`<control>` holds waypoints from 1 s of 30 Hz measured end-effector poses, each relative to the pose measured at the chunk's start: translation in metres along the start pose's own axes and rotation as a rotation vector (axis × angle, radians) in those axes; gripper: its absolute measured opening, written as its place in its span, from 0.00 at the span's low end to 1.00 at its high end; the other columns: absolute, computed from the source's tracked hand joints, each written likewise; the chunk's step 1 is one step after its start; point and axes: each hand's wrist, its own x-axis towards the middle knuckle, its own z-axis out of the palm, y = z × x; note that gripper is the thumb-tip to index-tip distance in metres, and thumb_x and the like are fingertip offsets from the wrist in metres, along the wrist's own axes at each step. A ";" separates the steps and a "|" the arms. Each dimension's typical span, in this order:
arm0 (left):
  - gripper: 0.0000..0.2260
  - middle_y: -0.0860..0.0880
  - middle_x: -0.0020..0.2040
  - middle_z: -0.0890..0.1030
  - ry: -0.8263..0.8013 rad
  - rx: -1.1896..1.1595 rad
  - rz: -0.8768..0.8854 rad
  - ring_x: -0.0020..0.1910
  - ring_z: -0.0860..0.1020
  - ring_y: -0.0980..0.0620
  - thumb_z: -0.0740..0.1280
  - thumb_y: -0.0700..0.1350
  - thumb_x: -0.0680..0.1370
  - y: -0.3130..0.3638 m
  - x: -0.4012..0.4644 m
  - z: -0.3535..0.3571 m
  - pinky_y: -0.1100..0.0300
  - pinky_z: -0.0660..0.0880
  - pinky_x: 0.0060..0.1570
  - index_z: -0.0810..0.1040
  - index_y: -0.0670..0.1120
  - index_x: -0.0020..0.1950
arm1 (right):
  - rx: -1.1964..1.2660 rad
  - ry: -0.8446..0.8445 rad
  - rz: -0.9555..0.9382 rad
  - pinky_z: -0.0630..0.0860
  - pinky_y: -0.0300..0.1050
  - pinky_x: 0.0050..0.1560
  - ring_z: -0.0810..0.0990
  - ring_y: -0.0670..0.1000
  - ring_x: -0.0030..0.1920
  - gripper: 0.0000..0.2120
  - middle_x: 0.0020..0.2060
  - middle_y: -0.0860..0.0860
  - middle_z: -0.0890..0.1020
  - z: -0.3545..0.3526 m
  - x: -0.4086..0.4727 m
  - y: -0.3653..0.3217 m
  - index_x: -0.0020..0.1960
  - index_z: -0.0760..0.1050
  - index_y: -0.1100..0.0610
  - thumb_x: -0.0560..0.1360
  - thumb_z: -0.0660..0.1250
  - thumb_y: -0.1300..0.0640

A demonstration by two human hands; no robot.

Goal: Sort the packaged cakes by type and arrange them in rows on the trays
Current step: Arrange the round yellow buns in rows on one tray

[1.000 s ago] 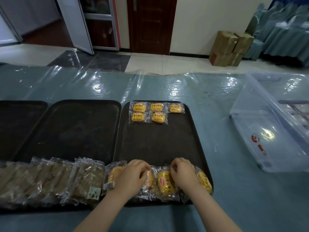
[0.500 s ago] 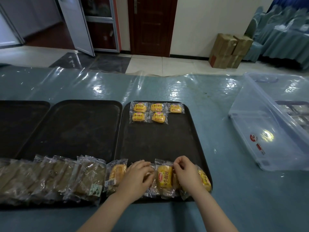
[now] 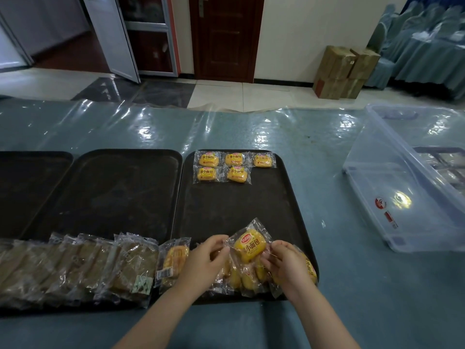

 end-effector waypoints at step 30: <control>0.07 0.51 0.47 0.84 0.027 -0.289 -0.246 0.49 0.81 0.53 0.63 0.46 0.82 0.034 0.043 -0.009 0.55 0.78 0.52 0.81 0.50 0.51 | -0.327 0.045 -0.309 0.84 0.52 0.50 0.85 0.52 0.49 0.07 0.46 0.50 0.85 0.018 -0.001 -0.016 0.52 0.82 0.54 0.81 0.65 0.57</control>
